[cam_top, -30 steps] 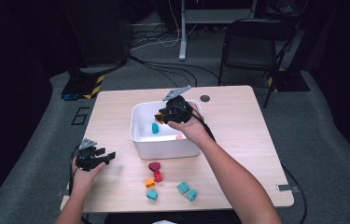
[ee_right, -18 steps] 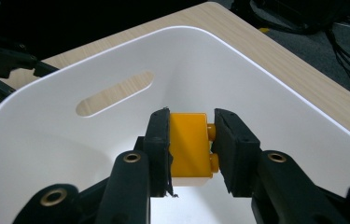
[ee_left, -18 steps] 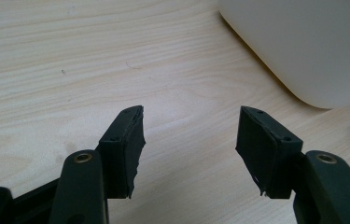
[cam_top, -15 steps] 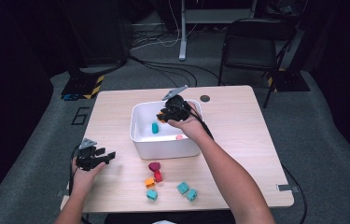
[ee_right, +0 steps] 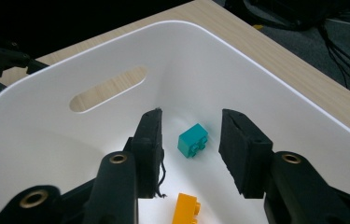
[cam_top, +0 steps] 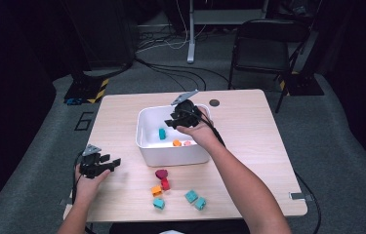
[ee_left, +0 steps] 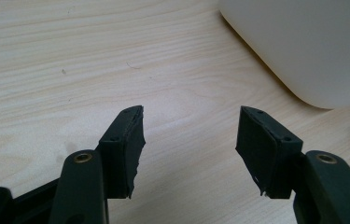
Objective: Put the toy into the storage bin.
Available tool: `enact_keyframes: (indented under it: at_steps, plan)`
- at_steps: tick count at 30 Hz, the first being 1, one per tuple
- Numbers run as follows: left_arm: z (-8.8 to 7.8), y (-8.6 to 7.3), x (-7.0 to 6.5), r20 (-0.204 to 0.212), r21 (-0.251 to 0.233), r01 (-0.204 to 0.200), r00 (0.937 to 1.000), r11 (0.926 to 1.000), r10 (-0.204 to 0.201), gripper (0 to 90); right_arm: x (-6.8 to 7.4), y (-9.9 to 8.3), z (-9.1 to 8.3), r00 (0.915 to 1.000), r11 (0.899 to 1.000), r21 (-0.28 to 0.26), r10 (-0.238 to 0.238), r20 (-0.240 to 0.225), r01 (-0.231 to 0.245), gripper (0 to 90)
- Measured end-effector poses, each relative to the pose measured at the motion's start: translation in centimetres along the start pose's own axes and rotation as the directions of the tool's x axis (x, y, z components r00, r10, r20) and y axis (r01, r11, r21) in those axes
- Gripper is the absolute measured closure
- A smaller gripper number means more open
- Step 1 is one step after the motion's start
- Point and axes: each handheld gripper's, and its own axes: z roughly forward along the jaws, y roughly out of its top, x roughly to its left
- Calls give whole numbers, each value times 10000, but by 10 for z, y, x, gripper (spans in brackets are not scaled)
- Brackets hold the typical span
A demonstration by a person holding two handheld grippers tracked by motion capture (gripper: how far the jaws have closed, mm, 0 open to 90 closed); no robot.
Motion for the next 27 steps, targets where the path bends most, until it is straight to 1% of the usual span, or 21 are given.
enact_keyframes:
  at_steps: [3, 4, 6, 7, 8, 9, 11, 12, 13, 16, 18, 19, 20, 22, 25, 27]
  plan:
    - [0, 0, 0, 1, -19, 7, 10000, 10000, -7, 412, 5, 1, -9, 9999, 9999, -120, -114, -58, 113, 579]
    - [0, 0, 0, 4, -15, 11, 10000, 10000, -10, 412, 6, 1, -12, 9997, 9996, -166, -217, -97, 215, 575]
    - [0, 0, 0, -3, -16, 16, 10000, 10000, -16, 412, 10, 0, -18, 9998, 9996, -244, -148, -137, 145, 568]
    - [0, 0, 0, 0, -11, 15, 10000, 10000, -15, 412, 12, 0, -21, 9995, 9991, -317, -275, -130, 271, 563]
    - [0, 0, 0, -9, -7, 15, 10000, 10000, -15, 412, 14, -1, -24, 9997, 9994, -266, -216, -130, 212, 561]
    - [0, 0, 0, -6, 1, 10, 10000, 10000, -10, 412, 15, -2, -27, 9995, 9993, -255, -263, -159, 258, 560]
    - [0, 0, 0, -1, 1, 9, 10000, 10000, -9, 412, 18, -3, -32, 9991, 9986, -383, -362, -237, 353, 556]
    - [0, 0, 0, -6, 8, 6, 10000, 10000, -6, 411, 21, -4, -34, 9993, 9989, -388, -257, -261, 247, 551]
    - [1, 0, -1, -21, -47, 7, 10000, 10000, -7, 411, 22, -5, -37, 9992, 9989, -384, -285, -298, 274, 545]
    - [1, 1, 0, -1, 19, 1, 10000, 10000, -1, 410, 26, -11, -44, 9984, 9982, -437, -429, -366, 413, 537]
    - [2, 0, -1, -29, -62, 11, 10000, 10000, -11, 410, 30, -15, -49, 9991, 9988, -443, -244, -347, 229, 535]
    - [2, 0, -1, -13, -53, 23, 10000, 10000, -23, 410, 30, -17, -51, 9989, 9982, -525, -319, -352, 300, 535]
    - [3, 0, -1, -21, -79, 34, 10000, 10000, -34, 410, 32, -20, -53, 9991, 9984, -516, -230, -358, 212, 535]
    - [3, 1, -1, -17, -62, 21, 10000, 10000, -21, 410, 34, -25, -57, 9987, 9982, -485, -368, -345, 351, 535]
    - [3, 1, -1, 9, -2, -13, 10000, 10000, 13, 410, 39, -33, -60, 9987, 9985, -439, -348, -374, 332, 534]
    - [3, 1, -2, 12, -104, 13, 10000, 9999, -13, 410, 41, -38, -63, 9984, 9981, -416, -461, -323, 447, 528]
